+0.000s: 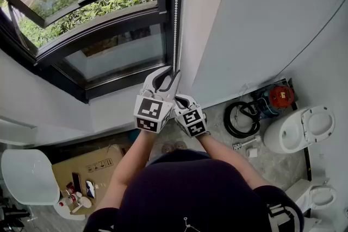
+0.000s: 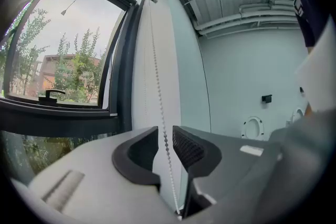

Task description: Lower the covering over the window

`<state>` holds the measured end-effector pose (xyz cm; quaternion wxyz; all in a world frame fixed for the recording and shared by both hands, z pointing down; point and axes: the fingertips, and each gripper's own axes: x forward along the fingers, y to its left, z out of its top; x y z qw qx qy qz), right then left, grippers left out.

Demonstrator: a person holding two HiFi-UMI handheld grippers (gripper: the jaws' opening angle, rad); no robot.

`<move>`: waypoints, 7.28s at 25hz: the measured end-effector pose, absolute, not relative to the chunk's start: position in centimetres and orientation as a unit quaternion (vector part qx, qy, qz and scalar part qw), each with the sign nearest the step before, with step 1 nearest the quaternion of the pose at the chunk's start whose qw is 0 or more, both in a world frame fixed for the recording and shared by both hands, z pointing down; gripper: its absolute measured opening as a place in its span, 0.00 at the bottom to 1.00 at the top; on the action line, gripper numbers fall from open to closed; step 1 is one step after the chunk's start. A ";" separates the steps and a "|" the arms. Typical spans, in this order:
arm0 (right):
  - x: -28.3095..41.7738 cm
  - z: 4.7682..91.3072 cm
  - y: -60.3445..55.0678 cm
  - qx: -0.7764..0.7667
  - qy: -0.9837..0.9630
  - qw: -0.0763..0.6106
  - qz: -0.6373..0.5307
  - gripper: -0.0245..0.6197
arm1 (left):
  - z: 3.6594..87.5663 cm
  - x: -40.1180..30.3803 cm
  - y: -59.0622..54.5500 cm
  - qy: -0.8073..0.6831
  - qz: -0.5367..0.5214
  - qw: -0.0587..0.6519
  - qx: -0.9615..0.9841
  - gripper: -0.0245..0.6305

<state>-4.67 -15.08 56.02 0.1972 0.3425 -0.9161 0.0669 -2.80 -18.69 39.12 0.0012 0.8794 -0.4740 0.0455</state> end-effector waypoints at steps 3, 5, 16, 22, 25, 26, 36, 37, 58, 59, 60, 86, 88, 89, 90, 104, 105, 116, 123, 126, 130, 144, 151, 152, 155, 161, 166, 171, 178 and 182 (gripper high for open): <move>-4.9 56.0 -14.9 0.337 -0.918 0.202 0.059 0.06 | 39.3 -2.7 -18.8 -0.474 0.046 0.003 0.880 0.12; -4.9 56.1 -14.9 0.337 -0.917 0.204 0.057 0.06 | 39.3 -2.7 -18.8 -0.472 0.040 0.003 0.881 0.07; -3.7 59.4 -15.3 0.330 -0.906 0.256 0.072 0.06 | 42.7 -2.2 -18.6 -0.455 0.053 0.048 0.887 0.06; -4.3 60.1 -14.8 0.314 -0.904 0.279 0.077 0.06 | 43.7 -2.2 -18.9 -0.458 0.054 0.062 0.885 0.06; -3.4 62.0 -14.6 0.309 -0.899 0.300 0.079 0.06 | 45.5 -2.4 -18.7 -0.459 0.062 0.076 0.883 0.06; -3.0 62.6 -14.6 0.311 -0.896 0.304 0.091 0.06 | 46.1 -2.5 -18.6 -0.459 0.068 0.080 0.882 0.06; -0.6 65.5 -14.4 0.321 -0.877 0.327 0.143 0.06 | 50.0 -2.3 -19.0 -0.452 0.091 0.121 0.879 0.06; -0.3 65.7 -14.5 0.324 -0.875 0.330 0.143 0.06 | 50.4 -2.4 -19.1 -0.452 0.094 0.122 0.878 0.06; 1.1 46.4 -15.8 0.333 -0.929 0.083 0.136 0.18 | 55.8 -2.5 -17.3 -0.455 0.110 0.142 0.872 0.06; 0.4 44.8 -15.9 0.328 -0.934 0.070 0.125 0.18 | 56.4 -2.5 -17.0 -0.454 0.114 0.148 0.871 0.06; -0.1 43.4 -15.9 0.323 -0.937 0.059 0.116 0.18 | 57.0 -2.5 -16.7 -0.453 0.117 0.154 0.870 0.06; -4.5 34.6 -18.5 0.327 -0.944 0.019 0.050 0.06 | 60.2 -3.2 -14.7 -0.456 0.099 0.206 0.860 0.06; -4.6 34.6 -18.4 0.327 -0.944 0.021 0.041 0.06 | 60.2 -3.3 -14.7 -0.457 0.099 0.203 0.860 0.06; -4.7 34.7 -18.4 0.329 -0.943 0.026 0.032 0.06 | 60.3 -3.3 -14.7 -0.457 0.103 0.199 0.861 0.06; -4.8 35.0 -18.5 0.330 -0.943 0.035 0.023 0.06 | 60.4 -3.2 -14.7 -0.455 0.112 0.194 0.862 0.06; -4.7 37.3 -19.3 0.342 -0.937 0.067 0.007 0.06 | 62.6 -2.6 -13.9 -0.436 0.165 0.179 0.866 0.06; -4.7 37.9 -19.4 0.341 -0.937 0.077 0.006 0.06 | 62.8 -2.6 -13.8 -0.435 0.171 0.182 0.865 0.06; -4.4 44.8 -19.9 0.337 -0.930 0.132 0.066 0.06 | 63.9 -3.0 -13.2 -0.439 0.175 0.216 0.854 0.06; -4.5 48.0 -20.0 0.335 -0.924 0.163 0.084 0.06 | 62.8 -3.5 -13.6 -0.449 0.160 0.204 0.855 0.06; -4.3 49.3 -20.0 0.335 -0.921 0.176 0.090 0.06 | 62.3 -3.4 -13.7 -0.449 0.160 0.198 0.857 0.06; -4.1 51.4 -19.8 0.333 -0.917 0.196 0.103 0.06 | 62.1 -3.3 -13.4 -0.441 0.164 0.190 0.862 0.06; -3.4 53.8 -19.7 0.339 -0.908 0.220 0.112 0.06 | 54.9 -5.8 -14.8 -0.464 0.095 0.137 0.870 0.24; -3.8 53.9 -19.3 0.336 -0.910 0.218 0.111 0.06 | 46.3 -5.9 -16.8 -0.462 0.024 0.079 0.883 0.24; -3.8 53.9 -19.2 0.335 -0.910 0.218 0.111 0.06 | 45.3 -5.5 -16.8 -0.457 0.019 0.072 0.886 0.24; -4.0 53.8 -18.8 0.333 -0.911 0.215 0.109 0.06 | 43.7 -4.2 -16.9 -0.446 0.016 0.066 0.893 0.24; -3.8 53.6 -17.5 0.330 -0.914 0.207 0.110 0.06 | 43.8 -2.2 -16.9 -0.432 0.033 0.069 0.899 0.24; -3.9 53.3 -16.0 0.322 -0.918 0.202 0.111 0.06 | 44.6 -1.8 -17.1 -0.439 0.049 0.073 0.894 0.19; -3.6 54.0 -15.3 0.318 -0.918 0.209 0.112 0.06 | 45.4 -1.9 -16.8 -0.443 0.057 0.088 0.891 0.07; -3.1 58.0 -13.8 0.298 -0.909 0.263 0.127 0.06 | 49.5 -1.3 -15.6 -0.437 0.086 0.127 0.886 0.07; -2.5 60.6 -12.8 0.290 -0.900 0.293 0.141 0.06 | 52.2 -0.9 -14.8 -0.430 0.109 0.152 0.883 0.07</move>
